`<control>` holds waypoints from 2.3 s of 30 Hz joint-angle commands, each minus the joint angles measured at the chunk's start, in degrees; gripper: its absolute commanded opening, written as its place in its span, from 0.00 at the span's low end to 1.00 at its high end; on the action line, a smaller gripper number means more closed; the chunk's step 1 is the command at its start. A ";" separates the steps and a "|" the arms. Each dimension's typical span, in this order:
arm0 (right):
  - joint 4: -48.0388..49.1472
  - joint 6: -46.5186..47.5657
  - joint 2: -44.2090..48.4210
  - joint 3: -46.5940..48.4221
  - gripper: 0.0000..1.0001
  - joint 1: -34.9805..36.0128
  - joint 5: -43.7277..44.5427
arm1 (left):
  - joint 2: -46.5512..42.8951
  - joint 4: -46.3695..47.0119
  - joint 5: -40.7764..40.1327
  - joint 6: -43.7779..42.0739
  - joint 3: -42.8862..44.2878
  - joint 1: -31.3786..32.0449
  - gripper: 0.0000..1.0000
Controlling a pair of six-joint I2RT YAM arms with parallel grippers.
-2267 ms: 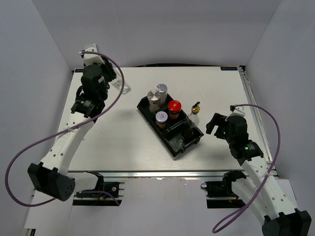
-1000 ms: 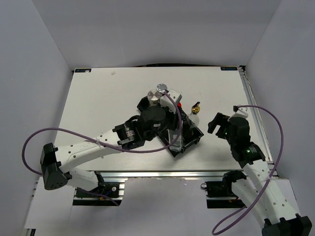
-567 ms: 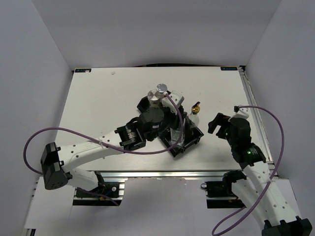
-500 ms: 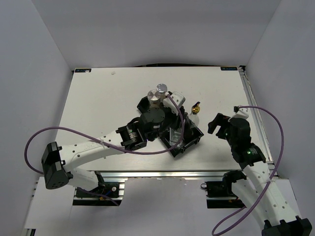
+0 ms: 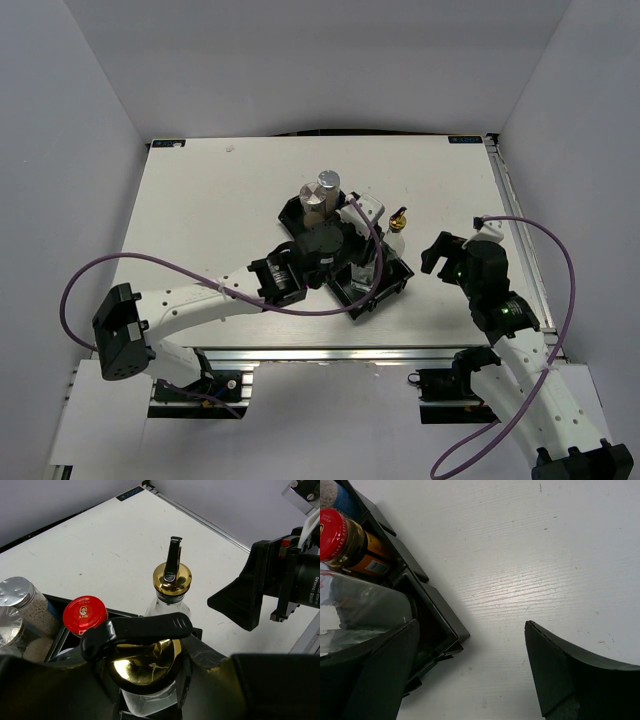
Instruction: Organize the condiment bottles
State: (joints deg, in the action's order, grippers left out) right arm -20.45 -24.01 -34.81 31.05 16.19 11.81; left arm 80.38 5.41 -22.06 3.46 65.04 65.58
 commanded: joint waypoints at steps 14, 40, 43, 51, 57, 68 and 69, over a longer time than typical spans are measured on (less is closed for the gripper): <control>1.64 0.01 0.35 -0.29 0.89 -0.10 -0.74 | 1.80 10.32 -5.44 2.07 -1.93 -0.54 0.00; 1.90 0.46 0.35 -0.46 0.89 -0.19 -0.65 | 3.73 5.23 -6.41 7.34 -1.93 -1.95 0.81; 1.73 0.46 0.09 -0.37 0.89 -0.19 -0.65 | 3.91 2.60 -5.89 7.61 -0.61 -1.95 0.81; 2.08 0.89 -0.08 -0.37 0.89 -0.10 -0.56 | 2.24 -3.98 -4.13 8.31 1.76 -1.95 0.98; 2.08 1.16 -1.49 -0.02 0.89 -0.19 -0.39 | -1.09 -12.33 -1.75 11.38 3.08 -1.86 0.98; 1.90 1.42 -3.25 1.03 0.89 -0.28 2.77 | -18.93 -28.23 -12.53 23.14 -5.35 -2.56 0.98; 1.73 1.33 -3.25 1.21 0.89 -0.28 3.30 | -20.07 -29.91 -13.96 24.91 -5.71 -3.43 0.98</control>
State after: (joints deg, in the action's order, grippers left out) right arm -20.38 -23.40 -38.04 30.94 16.19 12.80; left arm 65.25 -17.39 -27.70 21.74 61.17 63.51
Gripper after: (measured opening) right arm 0.895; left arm 0.983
